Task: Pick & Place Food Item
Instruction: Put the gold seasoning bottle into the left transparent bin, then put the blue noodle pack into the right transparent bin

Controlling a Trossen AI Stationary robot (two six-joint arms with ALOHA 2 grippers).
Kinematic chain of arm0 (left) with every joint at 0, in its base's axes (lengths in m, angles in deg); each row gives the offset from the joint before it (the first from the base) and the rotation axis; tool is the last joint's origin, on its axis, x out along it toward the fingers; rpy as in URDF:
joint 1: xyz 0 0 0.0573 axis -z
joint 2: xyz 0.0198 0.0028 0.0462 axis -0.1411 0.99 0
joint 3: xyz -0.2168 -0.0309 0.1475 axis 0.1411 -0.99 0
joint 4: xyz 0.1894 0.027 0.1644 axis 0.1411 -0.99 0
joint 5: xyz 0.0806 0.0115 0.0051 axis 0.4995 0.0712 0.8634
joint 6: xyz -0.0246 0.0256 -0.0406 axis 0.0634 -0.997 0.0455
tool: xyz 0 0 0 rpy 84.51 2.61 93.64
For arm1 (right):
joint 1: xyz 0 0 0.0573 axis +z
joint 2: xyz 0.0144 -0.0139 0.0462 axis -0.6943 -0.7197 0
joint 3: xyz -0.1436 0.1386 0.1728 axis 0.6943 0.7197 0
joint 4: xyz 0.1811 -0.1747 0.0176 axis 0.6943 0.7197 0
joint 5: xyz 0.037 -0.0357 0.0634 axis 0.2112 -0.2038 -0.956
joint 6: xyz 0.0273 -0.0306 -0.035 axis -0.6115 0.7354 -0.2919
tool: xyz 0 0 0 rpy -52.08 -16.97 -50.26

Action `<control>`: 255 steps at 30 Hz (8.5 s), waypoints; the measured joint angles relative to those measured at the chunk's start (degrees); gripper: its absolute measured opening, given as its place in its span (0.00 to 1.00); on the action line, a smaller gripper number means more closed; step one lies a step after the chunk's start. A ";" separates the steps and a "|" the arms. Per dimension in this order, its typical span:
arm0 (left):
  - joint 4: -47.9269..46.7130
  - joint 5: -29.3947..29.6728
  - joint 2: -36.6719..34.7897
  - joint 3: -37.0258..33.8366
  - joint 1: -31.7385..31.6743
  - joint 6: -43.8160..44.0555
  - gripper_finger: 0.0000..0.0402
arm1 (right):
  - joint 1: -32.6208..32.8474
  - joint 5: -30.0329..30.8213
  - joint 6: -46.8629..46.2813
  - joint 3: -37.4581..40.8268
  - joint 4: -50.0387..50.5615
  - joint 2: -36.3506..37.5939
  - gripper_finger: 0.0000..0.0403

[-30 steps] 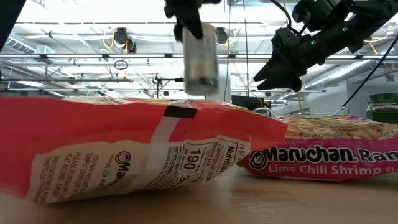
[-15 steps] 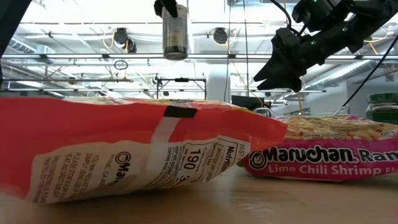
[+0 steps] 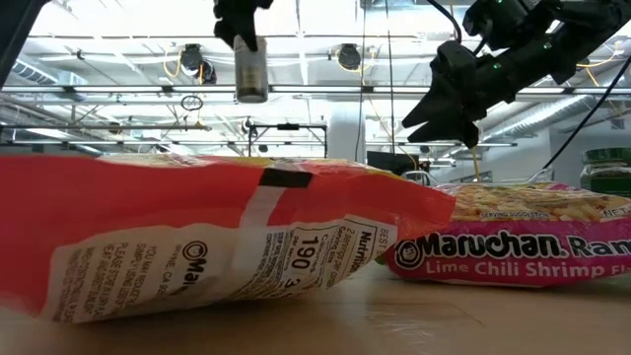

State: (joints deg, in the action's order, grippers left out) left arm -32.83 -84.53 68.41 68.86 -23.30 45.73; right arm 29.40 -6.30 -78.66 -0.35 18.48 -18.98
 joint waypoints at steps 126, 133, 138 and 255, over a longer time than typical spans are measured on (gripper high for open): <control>46.98 -2.09 1.46 -51.25 -15.77 4.58 0.71 | -12.72 13.60 -2.97 0.00 1.93 -0.04 0.45; 46.96 -1.09 1.68 -51.48 -15.83 4.23 0.91 | -12.72 13.62 -2.90 0.00 1.95 -0.04 0.45; 46.87 -1.32 1.21 -51.49 -15.81 4.20 0.93 | -12.72 13.62 -2.90 0.00 1.95 -0.04 0.45; 69.30 6.00 -48.88 -93.20 20.03 35.51 0.94 | -8.19 13.55 -4.87 0.02 -7.66 -0.02 0.45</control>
State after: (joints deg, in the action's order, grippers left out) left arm 36.47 -78.53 19.53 -24.34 -3.27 81.24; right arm 21.22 7.25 -83.53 -0.33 10.83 -19.00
